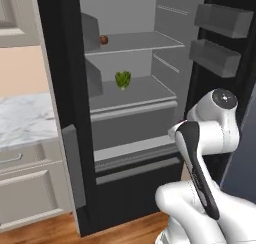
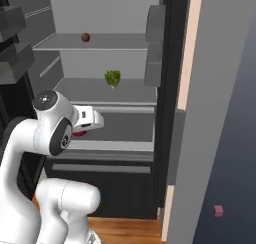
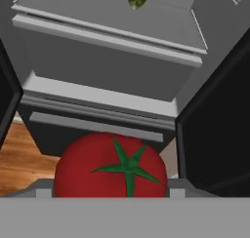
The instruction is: Place the tomato in the correct fridge rack based on whether it is a fruit or vegetable. Finally, close the fridge door.
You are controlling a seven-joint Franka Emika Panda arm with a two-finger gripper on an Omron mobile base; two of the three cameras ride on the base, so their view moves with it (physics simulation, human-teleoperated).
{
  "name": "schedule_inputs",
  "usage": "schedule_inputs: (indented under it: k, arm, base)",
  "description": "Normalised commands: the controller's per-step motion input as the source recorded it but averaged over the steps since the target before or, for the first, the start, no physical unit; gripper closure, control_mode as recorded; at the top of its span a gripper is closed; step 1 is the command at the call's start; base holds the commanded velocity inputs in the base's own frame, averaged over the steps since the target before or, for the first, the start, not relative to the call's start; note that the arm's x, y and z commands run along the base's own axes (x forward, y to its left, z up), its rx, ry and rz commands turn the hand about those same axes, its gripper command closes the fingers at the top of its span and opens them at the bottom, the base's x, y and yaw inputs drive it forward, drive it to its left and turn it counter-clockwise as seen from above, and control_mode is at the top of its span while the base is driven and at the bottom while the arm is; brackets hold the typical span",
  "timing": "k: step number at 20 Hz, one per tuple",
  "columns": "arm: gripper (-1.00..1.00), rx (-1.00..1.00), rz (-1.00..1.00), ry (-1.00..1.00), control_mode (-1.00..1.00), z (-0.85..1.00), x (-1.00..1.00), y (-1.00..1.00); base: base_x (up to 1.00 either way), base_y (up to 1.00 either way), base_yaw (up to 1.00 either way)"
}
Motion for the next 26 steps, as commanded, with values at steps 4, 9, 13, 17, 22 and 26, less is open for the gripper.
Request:
schedule_inputs:
  k: [4, 9, 13, 17, 22, 26]
  arm:
    - [1.0, 0.0, 0.0, 0.0, 1.0, 0.0, 0.0, 0.0]
    - [1.0, 0.0, 0.0, 0.0, 1.0, 0.0, 0.0, 0.0]
    - [1.0, 0.0, 0.0, 0.0, 1.0, 0.0, 0.0, 0.0]
    - [1.0, 0.0, 0.0, 0.0, 1.0, 0.0, 0.0, 0.0]
    - [1.0, 0.0, 0.0, 0.0, -1.0, -0.27, 0.29, -0.13]
    - [1.0, 0.0, 0.0, 0.0, -1.0, -0.44, 0.31, -0.31]
  base:
    - [0.59, 0.0, 0.06]
    - [0.76, 0.0, 0.04]
    - [0.82, 0.0, 0.03]
    - [0.56, 0.0, 0.02]
    - [0.07, 0.0, 0.0]
    - [0.0, 0.0, 0.0]
